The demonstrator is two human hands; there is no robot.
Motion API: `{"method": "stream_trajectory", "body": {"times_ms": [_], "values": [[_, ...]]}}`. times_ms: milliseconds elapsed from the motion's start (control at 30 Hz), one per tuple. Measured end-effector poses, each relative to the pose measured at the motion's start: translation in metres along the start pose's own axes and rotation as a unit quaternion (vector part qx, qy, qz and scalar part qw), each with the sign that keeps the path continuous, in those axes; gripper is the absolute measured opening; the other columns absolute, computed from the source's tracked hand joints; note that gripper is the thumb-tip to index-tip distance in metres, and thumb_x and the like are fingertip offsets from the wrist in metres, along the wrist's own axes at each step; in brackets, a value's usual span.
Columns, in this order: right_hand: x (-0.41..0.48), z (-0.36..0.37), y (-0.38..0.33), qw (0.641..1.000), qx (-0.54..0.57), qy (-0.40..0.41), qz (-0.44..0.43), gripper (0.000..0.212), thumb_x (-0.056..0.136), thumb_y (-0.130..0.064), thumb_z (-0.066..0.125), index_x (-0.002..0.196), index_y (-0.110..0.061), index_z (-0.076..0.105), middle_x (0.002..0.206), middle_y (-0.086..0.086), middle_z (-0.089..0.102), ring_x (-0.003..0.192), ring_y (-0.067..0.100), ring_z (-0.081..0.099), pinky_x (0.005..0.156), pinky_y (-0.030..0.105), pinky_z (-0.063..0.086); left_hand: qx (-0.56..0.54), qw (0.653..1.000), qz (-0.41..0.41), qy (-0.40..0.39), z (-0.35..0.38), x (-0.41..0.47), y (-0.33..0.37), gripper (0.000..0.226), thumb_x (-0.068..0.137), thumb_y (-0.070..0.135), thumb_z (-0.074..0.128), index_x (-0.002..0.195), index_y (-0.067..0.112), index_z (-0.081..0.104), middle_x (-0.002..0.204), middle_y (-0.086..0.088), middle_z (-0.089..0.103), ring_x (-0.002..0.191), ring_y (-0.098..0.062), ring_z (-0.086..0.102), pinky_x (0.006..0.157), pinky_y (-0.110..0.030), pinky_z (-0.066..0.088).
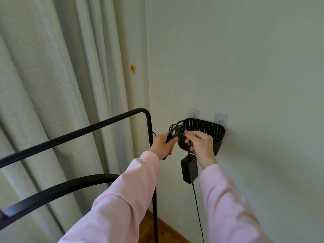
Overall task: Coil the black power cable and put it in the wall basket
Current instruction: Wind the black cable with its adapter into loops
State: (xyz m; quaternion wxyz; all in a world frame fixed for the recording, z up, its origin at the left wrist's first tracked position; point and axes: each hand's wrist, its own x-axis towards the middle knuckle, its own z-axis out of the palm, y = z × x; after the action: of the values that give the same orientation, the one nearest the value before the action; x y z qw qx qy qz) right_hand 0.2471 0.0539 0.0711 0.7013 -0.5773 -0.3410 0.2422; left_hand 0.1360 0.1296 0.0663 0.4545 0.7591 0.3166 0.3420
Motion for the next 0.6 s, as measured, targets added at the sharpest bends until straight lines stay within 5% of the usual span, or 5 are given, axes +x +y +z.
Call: {"method": "stream_trajectory", "body": {"times_ms": [200,400,600], "values": [[0.001,0.011,-0.020,0.995,0.091,-0.026,0.021,0.019,0.088,-0.014,0.063,0.070,-0.008,0.065,0.056,0.000,0.053,0.047,0.006,0.043,0.041,0.014,0.035,0.015,0.999,0.026,-0.013,0.006,-0.004,0.008,0.026,0.094,0.028,0.047,0.069,0.019,0.045,0.060,0.002,0.050,0.052,-0.010,0.048,0.050,-0.010,0.044],[0.002,0.017,-0.021,0.990,0.122,-0.055,0.036,0.026,0.090,-0.014,0.061,0.064,-0.010,0.060,0.063,0.002,0.057,0.057,0.012,0.056,0.052,0.022,0.049,-0.020,0.998,0.053,-0.025,0.006,-0.008,0.012,0.014,0.093,0.023,0.050,0.091,0.009,0.049,0.066,0.005,0.050,0.058,-0.006,0.048,0.047,-0.004,0.040],[0.003,0.016,-0.020,0.974,0.185,-0.101,0.084,0.023,0.091,-0.011,0.058,0.068,-0.008,0.061,0.062,0.001,0.061,0.058,0.011,0.059,0.052,0.021,0.051,-0.030,0.998,0.046,-0.020,0.004,-0.006,0.009,0.016,0.092,0.026,0.053,0.080,0.016,0.052,0.063,0.004,0.050,0.043,0.008,0.050,0.048,-0.004,0.040]]}}
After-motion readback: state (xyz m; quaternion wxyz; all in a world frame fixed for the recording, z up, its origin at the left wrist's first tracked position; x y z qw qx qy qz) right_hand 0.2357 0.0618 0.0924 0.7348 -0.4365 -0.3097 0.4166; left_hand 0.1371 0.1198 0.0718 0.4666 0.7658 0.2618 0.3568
